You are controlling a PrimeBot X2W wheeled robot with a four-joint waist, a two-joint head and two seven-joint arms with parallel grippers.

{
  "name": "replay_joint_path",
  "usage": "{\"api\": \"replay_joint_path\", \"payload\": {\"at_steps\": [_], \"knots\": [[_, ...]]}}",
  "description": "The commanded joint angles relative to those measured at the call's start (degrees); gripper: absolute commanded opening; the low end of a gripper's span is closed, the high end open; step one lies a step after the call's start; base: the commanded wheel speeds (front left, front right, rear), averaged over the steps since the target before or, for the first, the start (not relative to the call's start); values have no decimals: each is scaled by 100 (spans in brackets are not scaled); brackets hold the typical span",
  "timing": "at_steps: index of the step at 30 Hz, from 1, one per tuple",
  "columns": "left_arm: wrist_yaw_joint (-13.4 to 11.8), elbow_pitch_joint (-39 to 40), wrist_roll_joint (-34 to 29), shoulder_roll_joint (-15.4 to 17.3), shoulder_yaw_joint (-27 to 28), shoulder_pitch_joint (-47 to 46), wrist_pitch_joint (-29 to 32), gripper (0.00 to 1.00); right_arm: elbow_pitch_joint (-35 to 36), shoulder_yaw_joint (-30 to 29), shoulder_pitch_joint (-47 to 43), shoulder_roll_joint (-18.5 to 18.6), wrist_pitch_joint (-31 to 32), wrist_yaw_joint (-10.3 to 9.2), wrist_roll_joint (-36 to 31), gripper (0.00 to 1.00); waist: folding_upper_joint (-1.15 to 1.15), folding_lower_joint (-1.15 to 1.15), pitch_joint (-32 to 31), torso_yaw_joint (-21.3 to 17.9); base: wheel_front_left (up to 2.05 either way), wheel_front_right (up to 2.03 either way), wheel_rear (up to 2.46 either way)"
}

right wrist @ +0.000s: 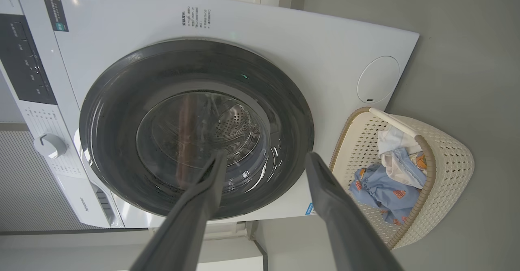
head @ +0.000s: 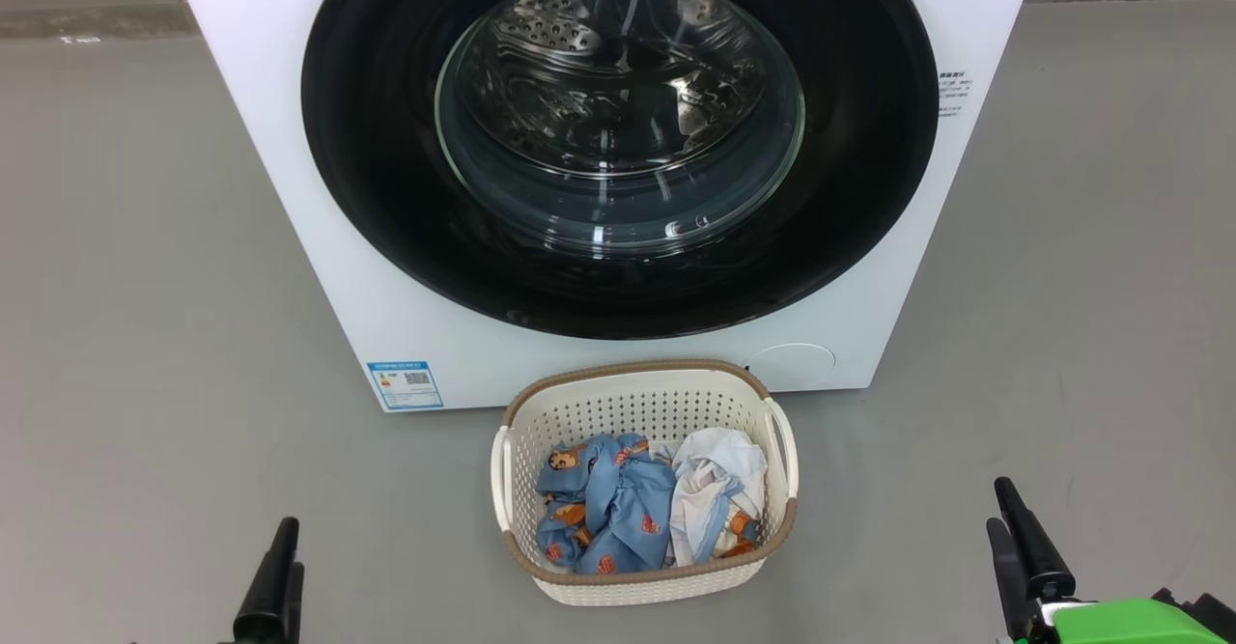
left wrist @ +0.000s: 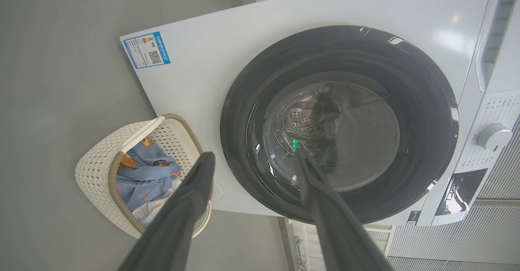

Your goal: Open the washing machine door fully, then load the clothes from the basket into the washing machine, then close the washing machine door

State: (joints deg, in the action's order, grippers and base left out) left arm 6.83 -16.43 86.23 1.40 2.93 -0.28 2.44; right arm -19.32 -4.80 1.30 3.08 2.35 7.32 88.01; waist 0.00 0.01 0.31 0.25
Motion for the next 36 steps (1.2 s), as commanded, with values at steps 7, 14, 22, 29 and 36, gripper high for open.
{"api": "replay_joint_path", "payload": {"at_steps": [7, 14, 22, 29, 36], "knots": [[28, 253, -523, 160, 4, -158, -162, 100, 84, 179, 342, 171, -160, 4, -443, 100, 0, -1, -1, 9, 0, 0, 0], [31, 322, -977, 212, -39, -160, -279, 100, 41, 309, 430, 273, -277, 5, -802, 100, 0, -1, -6, 19, 0, 0, 0], [34, 387, -1637, 300, -107, -163, -431, 100, -43, 450, 532, 406, -429, 6, -1438, 100, 0, -1, -12, 25, 0, 0, 0], [37, 396, -2236, 327, -140, -159, -549, 100, -146, 530, 600, 511, -546, 7, -2047, 100, 0, -1, -18, 27, 0, 0, 0], [40, 402, -2722, 337, -161, -154, -650, 100, -252, 580, 643, 557, -646, 8, -2624, 100, 0, -1, -24, 29, 0, 0, 0]]}}
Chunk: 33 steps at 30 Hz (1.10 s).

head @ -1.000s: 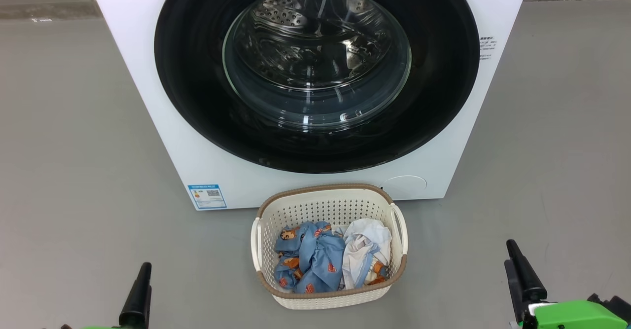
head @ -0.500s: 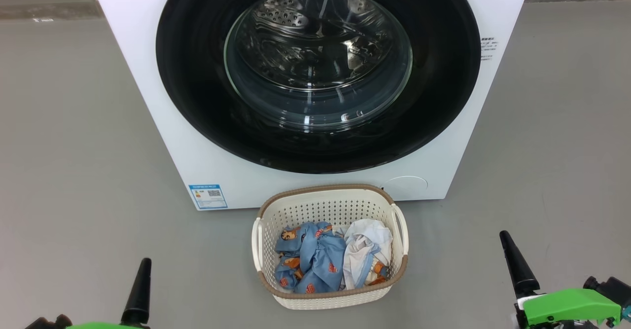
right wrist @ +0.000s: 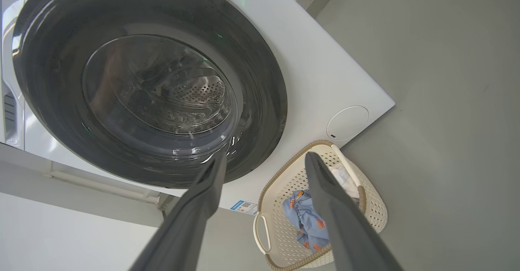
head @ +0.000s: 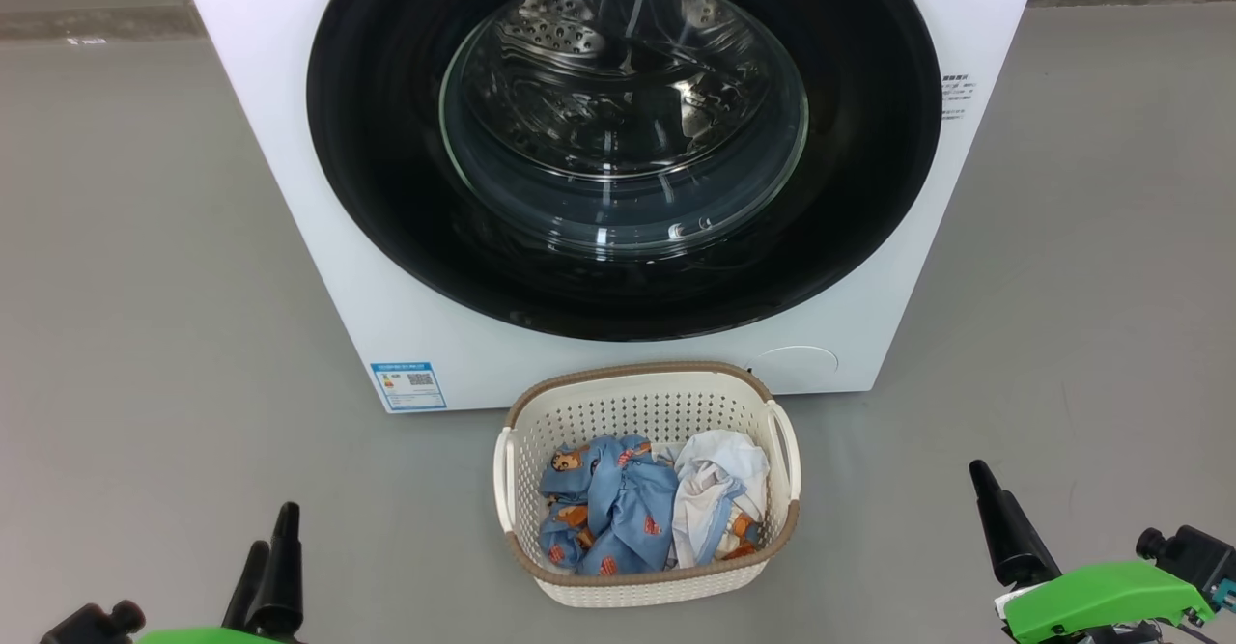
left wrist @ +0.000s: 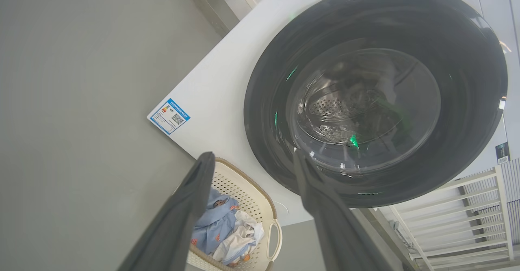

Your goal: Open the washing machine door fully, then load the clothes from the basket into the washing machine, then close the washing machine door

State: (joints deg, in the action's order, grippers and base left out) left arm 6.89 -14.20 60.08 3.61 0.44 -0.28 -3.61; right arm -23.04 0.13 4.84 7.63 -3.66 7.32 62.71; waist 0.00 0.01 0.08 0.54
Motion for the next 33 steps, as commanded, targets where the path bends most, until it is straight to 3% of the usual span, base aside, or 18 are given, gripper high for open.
{"api": "replay_joint_path", "payload": {"at_steps": [1, 33], "knots": [[34, 183, -198, 126, 79, -153, -62, 100, 104, 93, 296, 107, -62, 8, -182, 100, 0, 0, -1, 1, 0, 0, 0], [47, 299, -2488, 296, -132, -108, -601, 100, -187, 263, 495, 326, -599, 12, -2372, 100, 0, 0, 14, 12, 0, 0, 0]]}}
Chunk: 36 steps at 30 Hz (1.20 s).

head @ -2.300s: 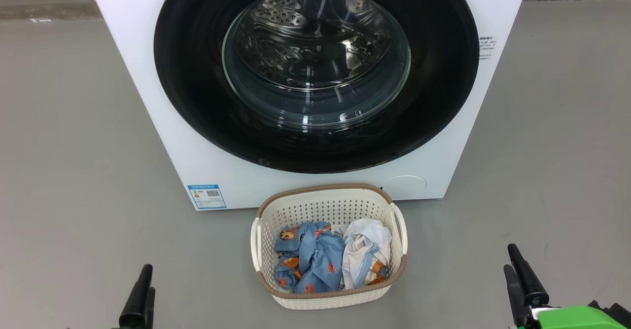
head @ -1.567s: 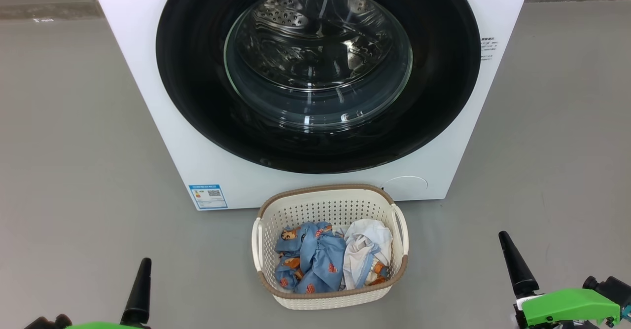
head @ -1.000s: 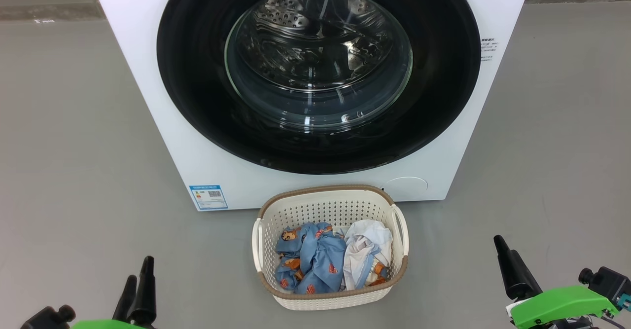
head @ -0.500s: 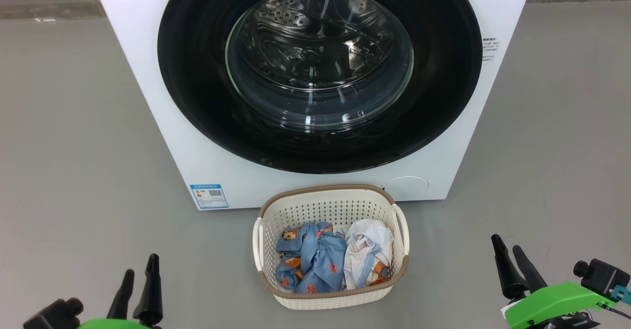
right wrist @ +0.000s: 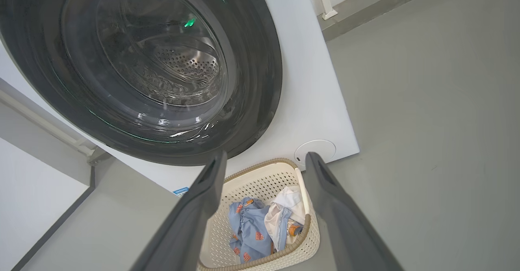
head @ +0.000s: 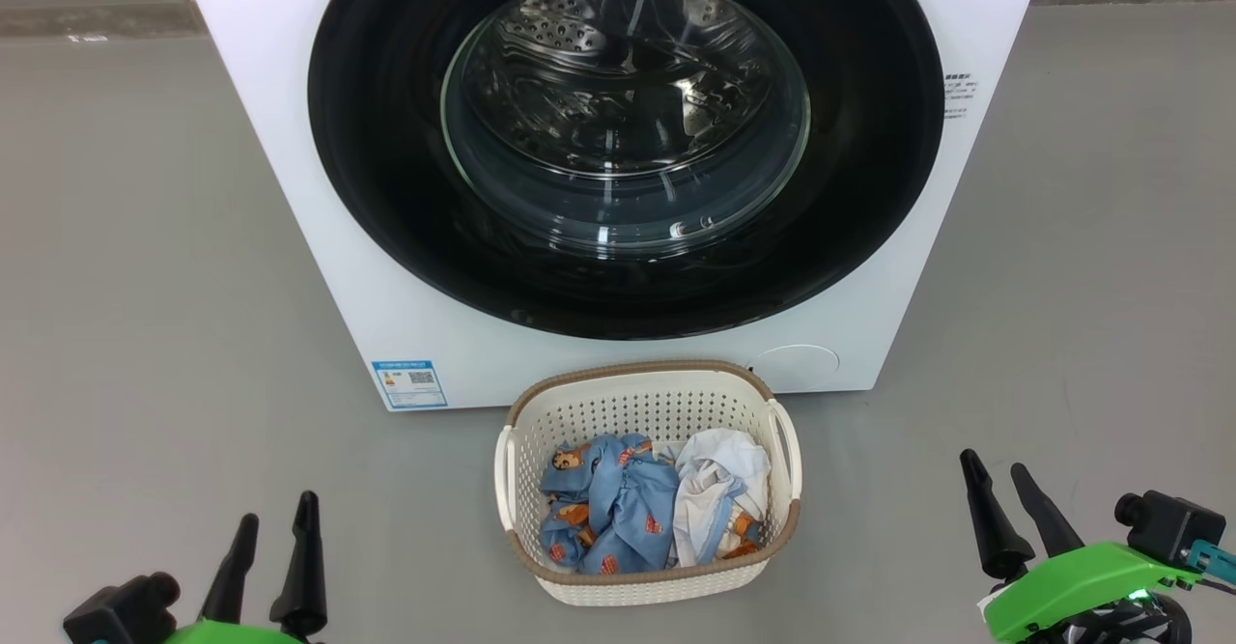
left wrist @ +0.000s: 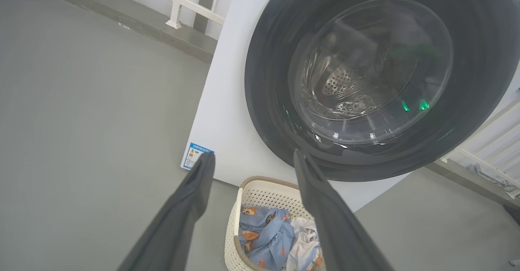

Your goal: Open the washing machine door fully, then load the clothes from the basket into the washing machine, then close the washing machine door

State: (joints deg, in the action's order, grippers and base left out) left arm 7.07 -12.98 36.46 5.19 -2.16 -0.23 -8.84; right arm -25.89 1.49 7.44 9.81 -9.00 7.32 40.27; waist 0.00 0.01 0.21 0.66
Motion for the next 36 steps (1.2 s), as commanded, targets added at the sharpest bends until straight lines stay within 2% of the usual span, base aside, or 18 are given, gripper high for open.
{"api": "replay_joint_path", "payload": {"at_steps": [1, 30, 36], "knots": [[29, 180, -189, 144, 121, -113, -95, 100, 90, 136, 241, 117, -81, 13, -188, 100, 0, 0, 0, 2, 0, 0, 0], [41, 242, -1691, 310, -2, -62, -567, 100, -58, 156, 288, 327, -551, 16, -1729, 100, 0, 0, -13, -16, 0, 0, 0], [42, 192, -1803, 338, -14, -59, -616, 100, -46, 77, 238, 329, -599, 17, -1886, 100, 0, -1, -19, -24, 0, 0, 0]]}}
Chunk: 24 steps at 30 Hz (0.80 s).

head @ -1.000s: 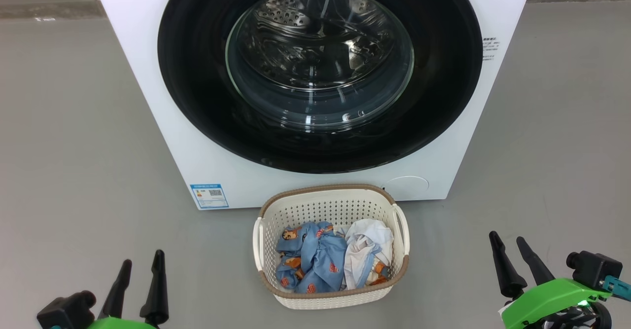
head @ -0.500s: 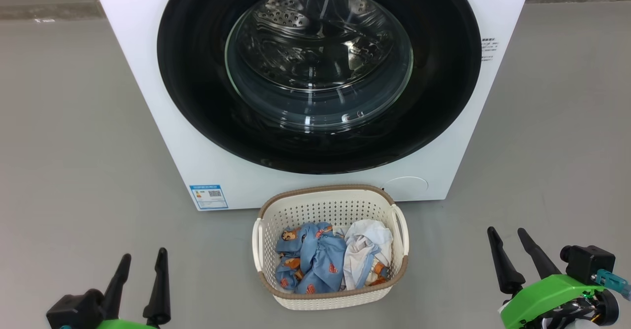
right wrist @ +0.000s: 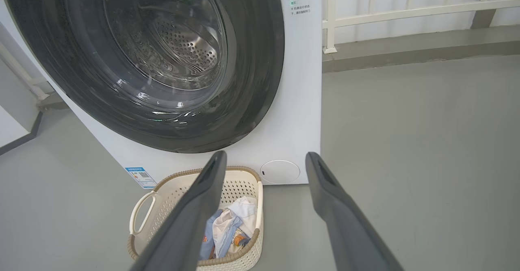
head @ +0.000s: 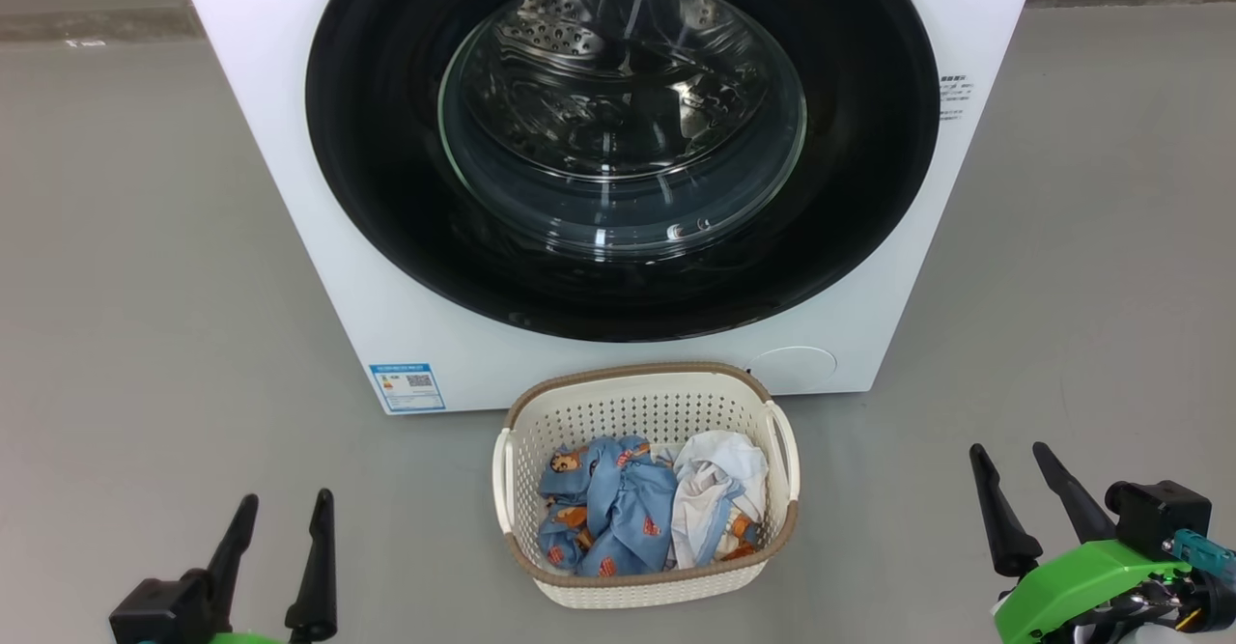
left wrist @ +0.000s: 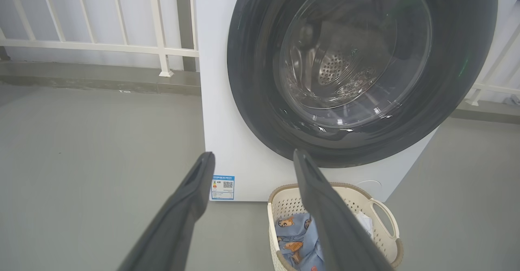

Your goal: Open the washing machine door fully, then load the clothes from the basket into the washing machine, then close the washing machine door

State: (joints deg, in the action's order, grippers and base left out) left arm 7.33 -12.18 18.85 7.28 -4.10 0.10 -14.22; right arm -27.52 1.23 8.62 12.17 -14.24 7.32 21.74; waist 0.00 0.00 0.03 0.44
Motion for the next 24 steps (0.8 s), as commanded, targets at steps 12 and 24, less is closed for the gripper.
{"api": "replay_joint_path", "payload": {"at_steps": [12, 24], "knots": [[15, -59, -118, 123, 288, -113, -78, 100, 170, 44, 81, 55, -75, 17, -19, 100, 0, 0, -1, -20, 0, 0, 0], [15, -165, -359, 48, 392, -162, -78, 100, 202, 16, 79, 50, -75, 17, -19, 100, 0, 0, 19, -28, 37, 37, -74]]}}
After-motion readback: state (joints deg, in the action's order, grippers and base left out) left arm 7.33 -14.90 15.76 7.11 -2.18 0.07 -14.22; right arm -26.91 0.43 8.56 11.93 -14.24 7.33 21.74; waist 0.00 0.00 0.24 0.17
